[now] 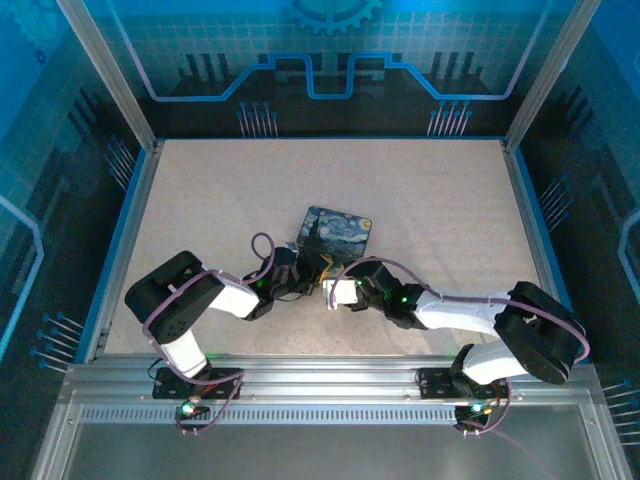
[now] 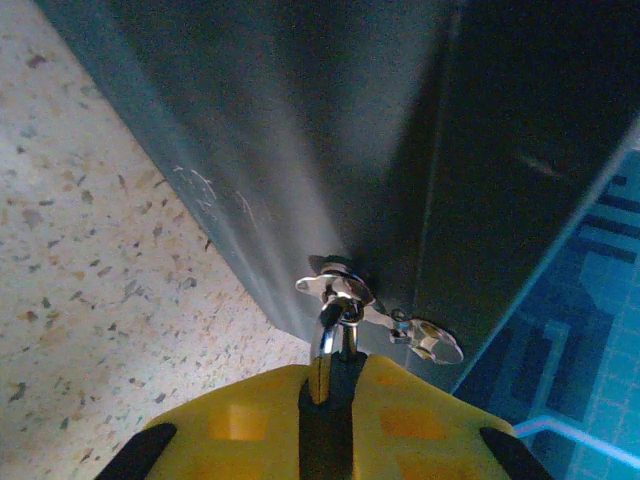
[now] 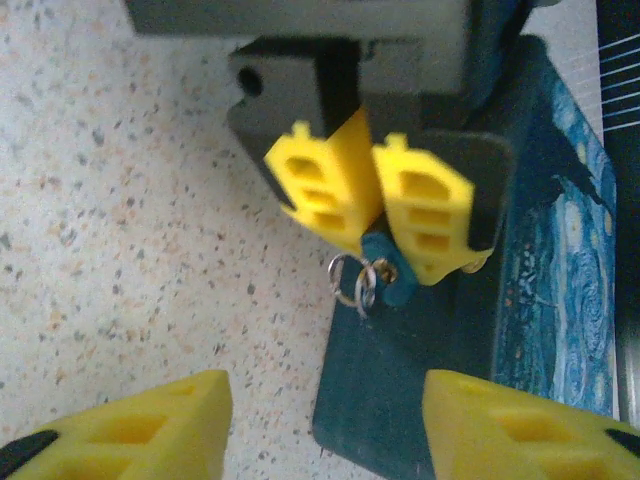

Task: Unlock the padlock with the key

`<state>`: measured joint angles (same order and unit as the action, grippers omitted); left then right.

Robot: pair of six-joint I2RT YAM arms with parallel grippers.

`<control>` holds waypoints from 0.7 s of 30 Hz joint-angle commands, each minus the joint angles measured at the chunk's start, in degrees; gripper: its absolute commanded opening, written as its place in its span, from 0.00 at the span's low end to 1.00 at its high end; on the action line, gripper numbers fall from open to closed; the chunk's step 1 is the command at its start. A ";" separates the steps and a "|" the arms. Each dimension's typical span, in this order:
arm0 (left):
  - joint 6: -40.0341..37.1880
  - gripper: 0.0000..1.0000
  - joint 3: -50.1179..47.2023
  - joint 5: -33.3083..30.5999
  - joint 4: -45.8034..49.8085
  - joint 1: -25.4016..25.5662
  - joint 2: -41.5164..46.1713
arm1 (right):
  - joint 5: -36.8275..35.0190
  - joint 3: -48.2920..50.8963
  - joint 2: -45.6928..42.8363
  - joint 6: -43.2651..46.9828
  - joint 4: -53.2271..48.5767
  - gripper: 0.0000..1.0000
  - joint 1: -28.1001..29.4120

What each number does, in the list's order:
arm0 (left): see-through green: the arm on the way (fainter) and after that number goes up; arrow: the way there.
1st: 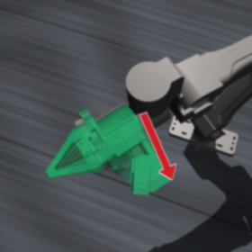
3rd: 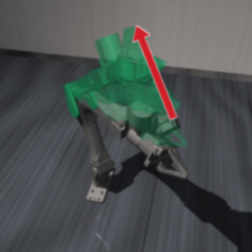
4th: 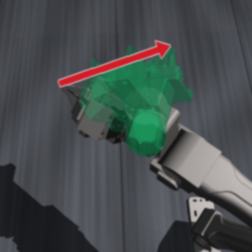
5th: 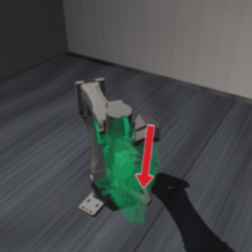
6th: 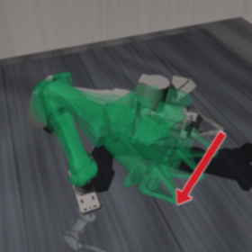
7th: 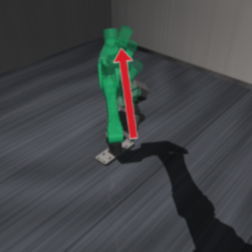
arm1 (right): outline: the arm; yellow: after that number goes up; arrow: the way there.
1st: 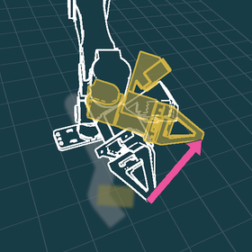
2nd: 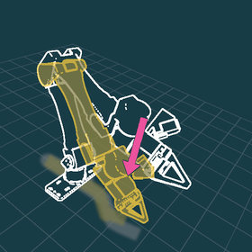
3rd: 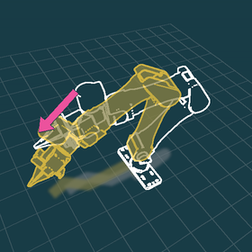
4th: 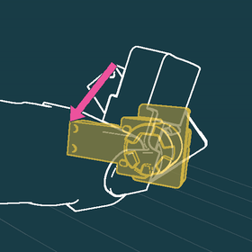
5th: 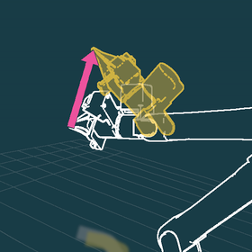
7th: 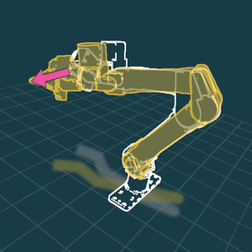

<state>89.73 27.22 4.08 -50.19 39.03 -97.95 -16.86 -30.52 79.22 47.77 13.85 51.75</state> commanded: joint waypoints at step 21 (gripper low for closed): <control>2.27 0.06 1.96 0.57 -2.44 0.73 -0.56 | 1.52 -3.66 3.50 -3.66 3.67 0.31 0.55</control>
<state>91.22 27.64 4.08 -49.98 39.29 -98.00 -15.42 -32.64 81.56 45.01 15.64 51.75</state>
